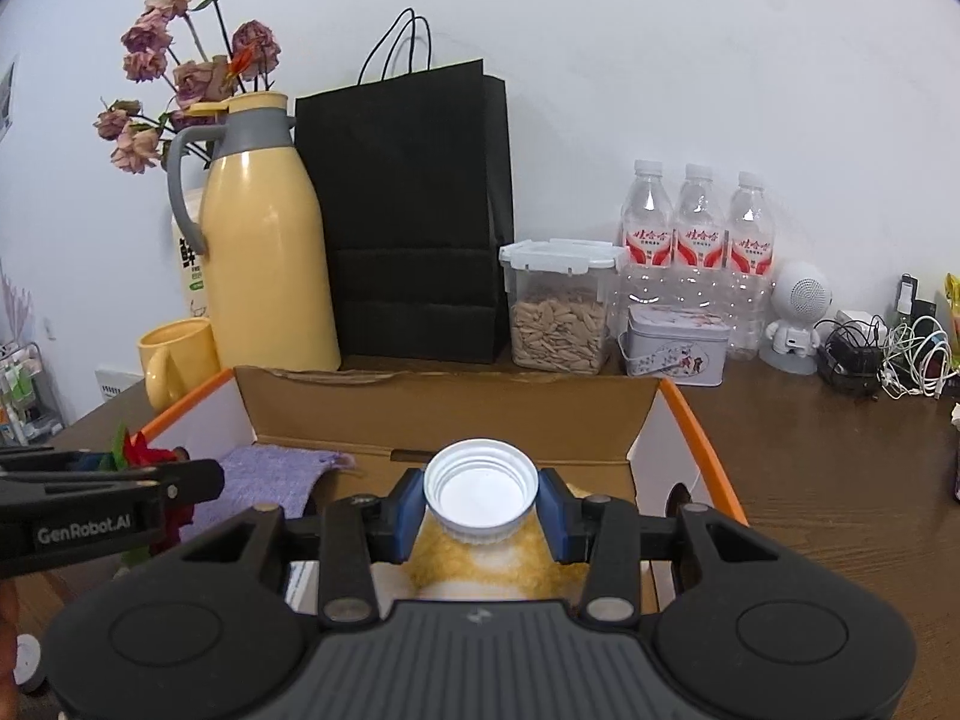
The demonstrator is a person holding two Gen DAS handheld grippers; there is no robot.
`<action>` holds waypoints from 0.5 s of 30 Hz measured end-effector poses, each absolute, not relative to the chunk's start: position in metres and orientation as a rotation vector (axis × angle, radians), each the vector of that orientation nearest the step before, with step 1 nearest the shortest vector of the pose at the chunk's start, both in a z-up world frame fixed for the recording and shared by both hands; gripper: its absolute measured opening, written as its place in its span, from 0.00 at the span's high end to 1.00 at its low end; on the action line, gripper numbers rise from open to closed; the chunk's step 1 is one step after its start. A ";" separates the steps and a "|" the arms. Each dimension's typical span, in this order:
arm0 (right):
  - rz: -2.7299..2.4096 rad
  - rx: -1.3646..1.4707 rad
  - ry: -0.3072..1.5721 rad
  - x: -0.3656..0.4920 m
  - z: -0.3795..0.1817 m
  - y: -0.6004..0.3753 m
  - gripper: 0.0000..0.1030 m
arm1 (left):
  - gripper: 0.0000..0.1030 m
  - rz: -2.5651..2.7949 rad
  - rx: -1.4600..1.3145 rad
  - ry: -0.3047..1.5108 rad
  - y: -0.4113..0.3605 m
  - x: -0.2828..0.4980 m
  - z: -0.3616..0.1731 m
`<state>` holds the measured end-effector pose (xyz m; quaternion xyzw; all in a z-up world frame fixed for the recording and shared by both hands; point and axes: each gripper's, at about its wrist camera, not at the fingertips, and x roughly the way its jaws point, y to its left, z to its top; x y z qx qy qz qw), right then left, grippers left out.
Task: Organize objects
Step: 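Carry the red rose and white lid into the box and open both tools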
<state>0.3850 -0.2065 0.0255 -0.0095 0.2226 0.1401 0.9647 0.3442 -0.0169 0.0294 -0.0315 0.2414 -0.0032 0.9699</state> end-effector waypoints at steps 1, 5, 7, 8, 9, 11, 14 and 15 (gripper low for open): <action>0.286 -0.024 0.450 0.384 0.025 -0.206 0.62 | 0.52 -0.009 -0.060 0.481 -0.018 0.343 0.030; 0.289 -0.032 0.451 0.382 0.025 -0.204 0.56 | 0.25 0.012 -0.044 0.430 -0.019 0.335 0.035; 0.280 -0.029 0.446 0.380 0.025 -0.205 0.45 | 0.20 0.035 -0.043 0.403 -0.018 0.331 0.039; 0.275 -0.025 0.442 0.378 0.026 -0.207 0.39 | 0.15 0.037 -0.047 0.396 -0.017 0.329 0.041; 0.272 -0.020 0.437 0.377 0.027 -0.209 0.35 | 0.12 0.041 -0.052 0.389 -0.015 0.328 0.043; 0.271 -0.012 0.426 0.374 0.029 -0.211 0.26 | 0.00 0.050 -0.063 0.371 -0.013 0.325 0.045; 0.272 -0.013 0.408 0.370 0.031 -0.212 0.12 | 0.00 0.047 -0.069 0.354 -0.012 0.320 0.047; 0.276 -0.013 0.404 0.368 0.032 -0.212 0.09 | 0.00 0.049 -0.070 0.350 -0.012 0.319 0.048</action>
